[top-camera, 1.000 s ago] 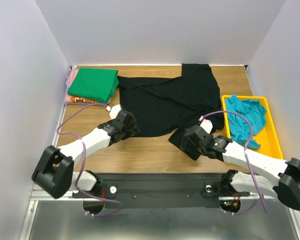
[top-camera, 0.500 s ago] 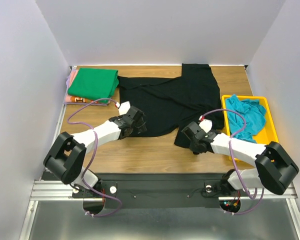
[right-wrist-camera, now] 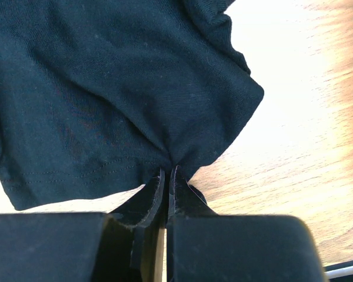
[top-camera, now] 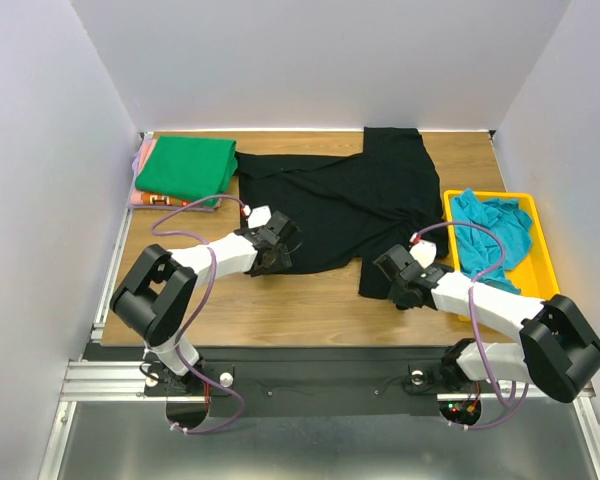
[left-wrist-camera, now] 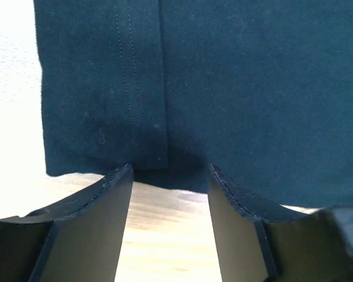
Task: Fold and stack the t-shirts
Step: Flatten the tshirt out
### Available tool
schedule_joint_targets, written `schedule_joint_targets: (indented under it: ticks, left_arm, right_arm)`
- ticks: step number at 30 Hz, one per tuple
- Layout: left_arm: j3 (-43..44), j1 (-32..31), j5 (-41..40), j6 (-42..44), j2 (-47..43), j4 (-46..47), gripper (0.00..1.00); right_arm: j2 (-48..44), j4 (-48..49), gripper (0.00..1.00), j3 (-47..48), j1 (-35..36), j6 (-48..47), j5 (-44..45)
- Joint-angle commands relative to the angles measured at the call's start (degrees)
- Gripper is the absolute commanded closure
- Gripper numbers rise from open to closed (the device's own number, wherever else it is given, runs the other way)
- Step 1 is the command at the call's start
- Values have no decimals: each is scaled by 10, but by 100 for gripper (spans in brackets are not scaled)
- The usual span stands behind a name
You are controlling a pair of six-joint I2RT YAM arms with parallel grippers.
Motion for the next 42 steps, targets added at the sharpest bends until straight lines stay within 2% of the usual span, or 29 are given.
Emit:
schedule_joint_targets:
  ticks: [1, 6, 10, 15, 20, 30, 34, 42]
  left_arm:
    - [36, -3, -49, -17, 20, -49, 38]
    - [64, 1, -77, -37, 53, -75, 38]
    - [66, 11, -79, -44, 59, -76, 42]
    - [40, 43, -85, -56, 27, -86, 44]
    - [-5, 83, -82, -54, -22, -70, 57]
    - [-65, 234, -77, -25, -68, -35, 57]
    - [-64, 261, -55, -4, -86, -14, 57]
    - [-76, 263, 20, 47, -106, 41, 55]
  right_arm:
    - [9, -12, 100, -5, -1, -5, 17]
    - [-4, -12, 100, -8, -2, -7, 18]
    - [-15, -12, 99, -12, -3, -7, 20]
    - [-16, -13, 100, -11, -8, -6, 25]
    - [-4, -13, 100, -8, -13, -7, 24]
    - [1, -14, 100, -8, -23, -8, 22]
    - [5, -14, 100, -6, -23, -11, 18]
    - [6, -14, 100, -5, -24, -15, 16]
